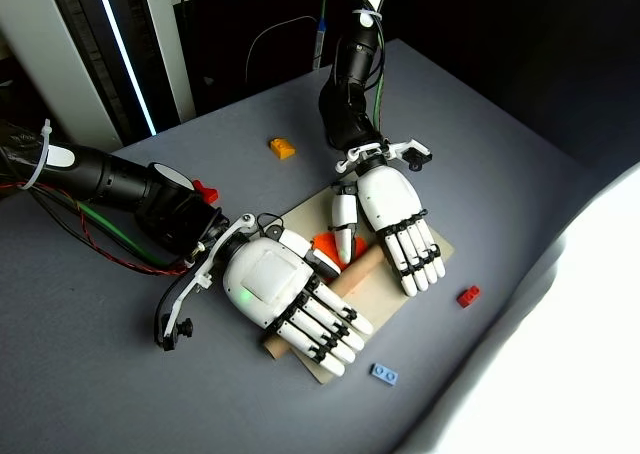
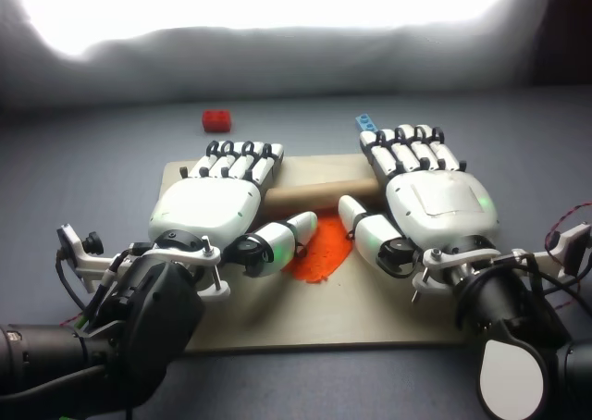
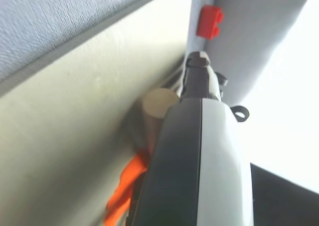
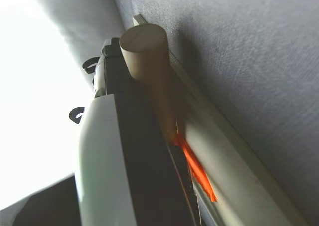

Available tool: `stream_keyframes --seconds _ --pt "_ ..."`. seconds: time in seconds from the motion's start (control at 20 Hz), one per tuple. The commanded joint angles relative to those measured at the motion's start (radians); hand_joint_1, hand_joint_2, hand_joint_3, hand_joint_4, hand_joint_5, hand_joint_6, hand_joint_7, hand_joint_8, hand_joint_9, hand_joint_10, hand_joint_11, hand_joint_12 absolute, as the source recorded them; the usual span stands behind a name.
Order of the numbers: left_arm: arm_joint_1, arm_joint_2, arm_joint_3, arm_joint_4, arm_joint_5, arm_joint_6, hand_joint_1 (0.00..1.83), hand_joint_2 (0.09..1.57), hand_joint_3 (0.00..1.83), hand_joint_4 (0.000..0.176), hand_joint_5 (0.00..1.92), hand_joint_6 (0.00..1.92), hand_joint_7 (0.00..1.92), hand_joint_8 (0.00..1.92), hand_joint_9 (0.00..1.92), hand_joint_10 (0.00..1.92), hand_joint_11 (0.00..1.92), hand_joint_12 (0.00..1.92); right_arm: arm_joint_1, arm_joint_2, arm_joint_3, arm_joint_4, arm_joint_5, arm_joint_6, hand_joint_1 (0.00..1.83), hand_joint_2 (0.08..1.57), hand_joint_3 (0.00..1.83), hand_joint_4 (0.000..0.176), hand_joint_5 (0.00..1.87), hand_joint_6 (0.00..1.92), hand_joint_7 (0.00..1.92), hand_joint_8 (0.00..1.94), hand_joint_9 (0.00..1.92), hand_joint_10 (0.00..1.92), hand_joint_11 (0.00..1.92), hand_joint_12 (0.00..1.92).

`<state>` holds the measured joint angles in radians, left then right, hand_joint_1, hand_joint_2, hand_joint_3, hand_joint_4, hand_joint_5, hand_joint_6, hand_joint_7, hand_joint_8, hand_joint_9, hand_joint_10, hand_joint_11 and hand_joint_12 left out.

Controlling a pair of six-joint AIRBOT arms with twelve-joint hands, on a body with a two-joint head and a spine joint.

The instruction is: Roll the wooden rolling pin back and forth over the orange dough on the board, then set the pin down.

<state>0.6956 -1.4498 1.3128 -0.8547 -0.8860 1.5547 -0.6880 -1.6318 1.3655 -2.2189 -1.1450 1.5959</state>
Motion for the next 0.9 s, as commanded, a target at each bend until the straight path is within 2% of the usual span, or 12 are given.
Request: stream_keyframes --seconds 0.0,0.85 --pt "-0.001 -0.01 0.011 0.008 -0.02 0.022 0.0 1.41 0.0 0.0 0.0 0.0 0.0 0.0 0.0 0.0 0.0 0.0 0.007 0.003 0.01 -0.021 -0.077 0.002 0.0 1.51 0.0 0.0 0.09 0.0 0.06 0.0 0.03 0.0 0.0 0.0" --pt "-0.014 -0.041 0.052 0.023 0.0 0.019 0.0 1.41 0.0 0.0 0.0 0.0 0.0 0.0 0.0 0.0 0.0 0.0 0.009 0.002 0.033 0.006 -0.047 0.008 0.0 1.51 0.0 0.0 0.09 0.0 0.06 0.0 0.02 0.0 0.0 0.0"
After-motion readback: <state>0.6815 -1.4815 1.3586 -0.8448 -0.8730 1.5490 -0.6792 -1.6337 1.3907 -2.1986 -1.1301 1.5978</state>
